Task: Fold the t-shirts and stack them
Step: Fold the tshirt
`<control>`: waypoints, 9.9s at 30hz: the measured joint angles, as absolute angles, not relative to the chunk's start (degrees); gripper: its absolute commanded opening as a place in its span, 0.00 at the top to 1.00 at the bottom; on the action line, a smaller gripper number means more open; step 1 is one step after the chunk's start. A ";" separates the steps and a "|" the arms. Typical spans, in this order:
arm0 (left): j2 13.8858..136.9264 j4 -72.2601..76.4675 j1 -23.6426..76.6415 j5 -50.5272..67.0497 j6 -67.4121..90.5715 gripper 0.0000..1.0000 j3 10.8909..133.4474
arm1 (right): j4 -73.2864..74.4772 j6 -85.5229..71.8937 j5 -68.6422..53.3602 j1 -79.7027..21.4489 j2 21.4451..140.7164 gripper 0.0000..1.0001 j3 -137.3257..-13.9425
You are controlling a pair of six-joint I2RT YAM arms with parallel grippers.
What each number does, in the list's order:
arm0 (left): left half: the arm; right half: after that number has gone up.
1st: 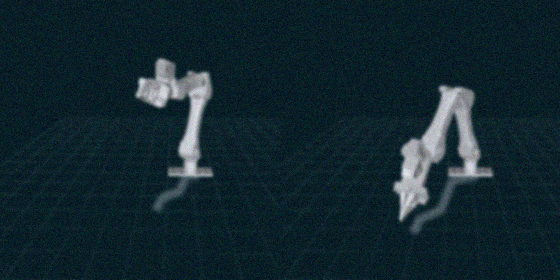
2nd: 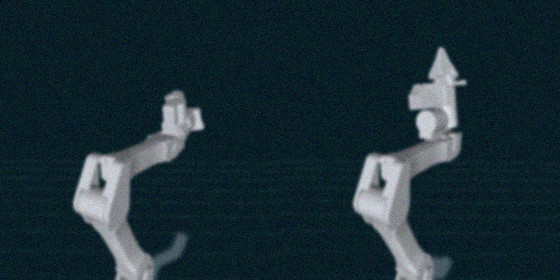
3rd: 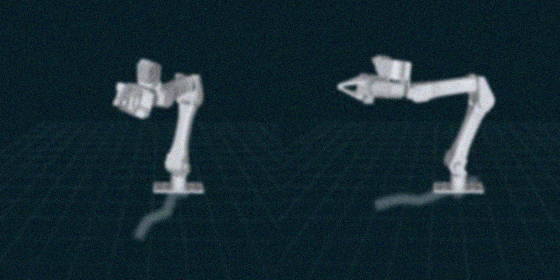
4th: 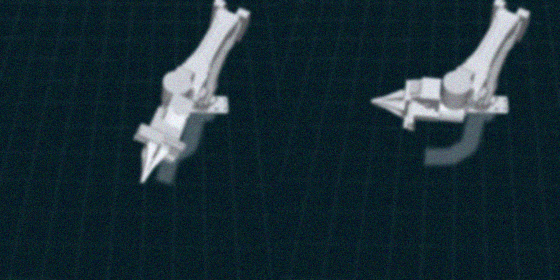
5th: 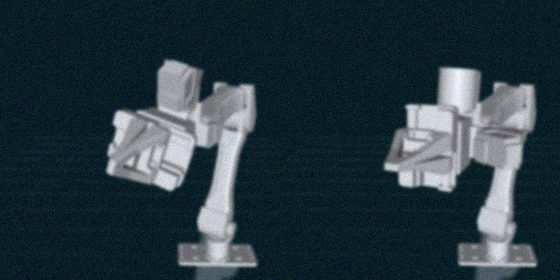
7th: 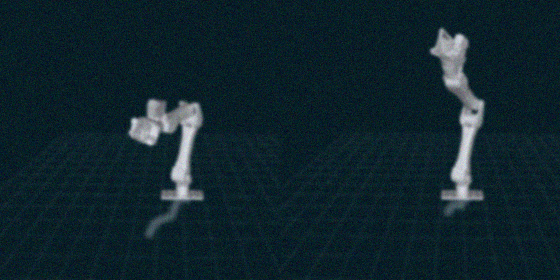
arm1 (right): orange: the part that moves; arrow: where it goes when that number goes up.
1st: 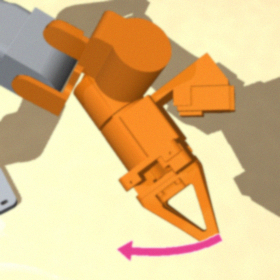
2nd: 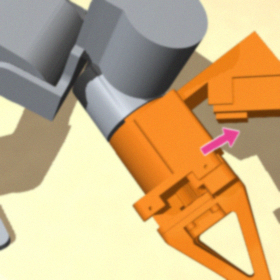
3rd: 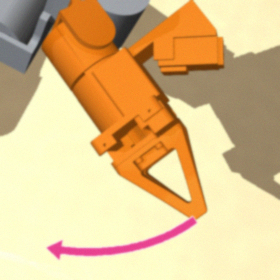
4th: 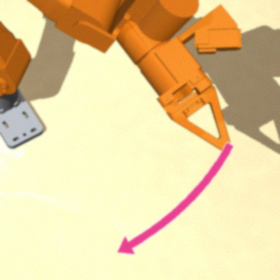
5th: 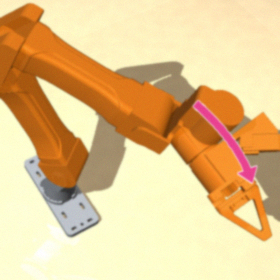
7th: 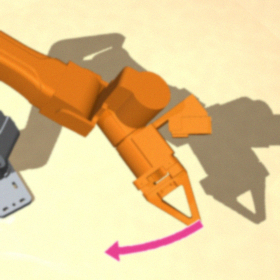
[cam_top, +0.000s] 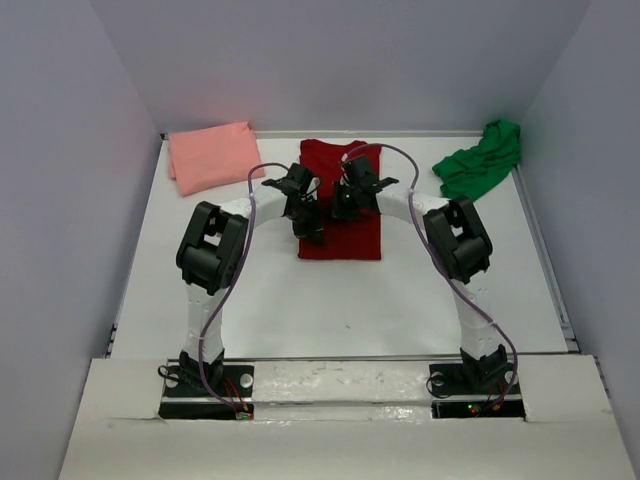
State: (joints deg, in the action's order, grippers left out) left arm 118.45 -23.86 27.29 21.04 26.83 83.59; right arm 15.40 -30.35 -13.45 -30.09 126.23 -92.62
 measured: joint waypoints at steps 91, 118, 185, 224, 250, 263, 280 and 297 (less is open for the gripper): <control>102.15 -22.55 18.90 18.20 24.01 0.14 64.12 | 13.72 -39.16 -34.65 -11.03 102.17 0.32 -54.43; 102.28 -22.50 18.90 18.31 24.01 0.13 64.31 | 12.34 -40.34 -32.77 -14.66 105.25 1.00 -54.59; 86.83 -5.67 37.87 27.77 41.56 0.95 36.88 | 28.40 -37.52 -25.47 -18.81 78.50 1.00 -35.81; 72.75 -25.85 44.88 11.70 50.13 0.94 50.87 | 47.68 -39.00 -19.97 -20.08 59.18 1.00 -45.76; 85.03 -32.53 30.57 15.07 37.78 0.94 68.64 | 49.39 -31.77 -17.34 -20.34 79.66 1.00 -70.72; 94.54 -35.70 25.28 17.67 31.90 0.94 78.56 | 49.47 -29.71 -17.45 -18.48 88.68 1.00 -78.61; 109.36 -41.43 21.37 19.31 26.20 0.94 99.46 | 49.39 -27.83 -18.46 -15.29 99.44 1.00 -89.84; 119.81 -42.57 20.38 21.30 24.25 0.94 107.33 | 49.47 -26.55 -18.63 -13.17 109.84 1.00 -98.74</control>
State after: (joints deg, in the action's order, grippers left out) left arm 119.81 -42.57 20.38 21.30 24.25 107.33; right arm 49.47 -26.55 -18.63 -13.17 109.84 -98.74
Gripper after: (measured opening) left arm 0.076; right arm 0.022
